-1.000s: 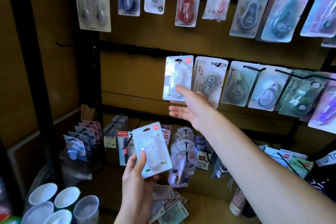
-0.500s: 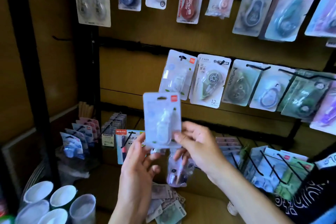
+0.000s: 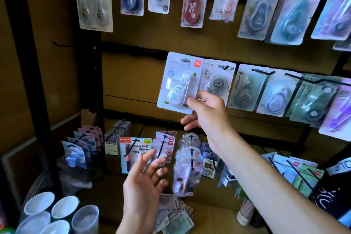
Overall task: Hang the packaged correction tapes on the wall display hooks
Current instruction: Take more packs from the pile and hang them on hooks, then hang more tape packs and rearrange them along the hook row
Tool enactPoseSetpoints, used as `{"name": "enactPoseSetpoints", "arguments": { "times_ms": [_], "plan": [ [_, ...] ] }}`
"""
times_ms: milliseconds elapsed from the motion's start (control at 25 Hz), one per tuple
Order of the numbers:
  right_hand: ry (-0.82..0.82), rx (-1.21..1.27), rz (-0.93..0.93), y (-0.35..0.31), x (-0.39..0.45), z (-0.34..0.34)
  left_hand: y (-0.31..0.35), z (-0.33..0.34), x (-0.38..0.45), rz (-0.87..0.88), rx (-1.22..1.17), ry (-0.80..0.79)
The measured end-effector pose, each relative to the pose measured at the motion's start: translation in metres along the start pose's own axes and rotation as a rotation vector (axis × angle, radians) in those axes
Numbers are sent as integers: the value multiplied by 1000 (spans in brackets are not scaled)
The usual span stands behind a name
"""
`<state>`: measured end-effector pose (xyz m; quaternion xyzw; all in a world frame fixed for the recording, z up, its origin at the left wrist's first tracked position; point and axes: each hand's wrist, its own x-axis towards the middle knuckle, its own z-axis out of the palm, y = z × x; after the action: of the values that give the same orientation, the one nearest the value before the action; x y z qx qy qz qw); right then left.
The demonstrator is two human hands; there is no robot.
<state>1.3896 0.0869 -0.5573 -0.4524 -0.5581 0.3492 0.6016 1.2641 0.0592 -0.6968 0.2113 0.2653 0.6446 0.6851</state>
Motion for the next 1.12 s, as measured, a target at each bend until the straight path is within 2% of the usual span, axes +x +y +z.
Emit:
{"name": "enactPoseSetpoints", "arguments": {
  "times_ms": [120,280,400,600,720,840,920,1000,1120],
  "plan": [
    [11,-10,5,2,-1,4,0,-1,-1,-6,-10,4],
    [104,-29,40,5,0,4,0,-2,0,-23,-26,11],
    [159,-29,133,7,22,11,-3,0,1,-24,-13,20],
    [195,91,405,12,41,8,-5,0,-2,-41,57,66],
    [207,67,398,37,6,-9,-6,-3,2,-33,147,108],
    [228,151,426,83,-51,-32,-28,-12,12,-53,355,145],
    [264,156,517,128,-89,-47,-63,-25,26,-70,534,164],
    [291,86,663,180,-123,-59,-108,-47,40,-106,777,161],
    [210,-72,814,246,-154,-73,-169,-86,57,-224,1147,186]
  ]
}}
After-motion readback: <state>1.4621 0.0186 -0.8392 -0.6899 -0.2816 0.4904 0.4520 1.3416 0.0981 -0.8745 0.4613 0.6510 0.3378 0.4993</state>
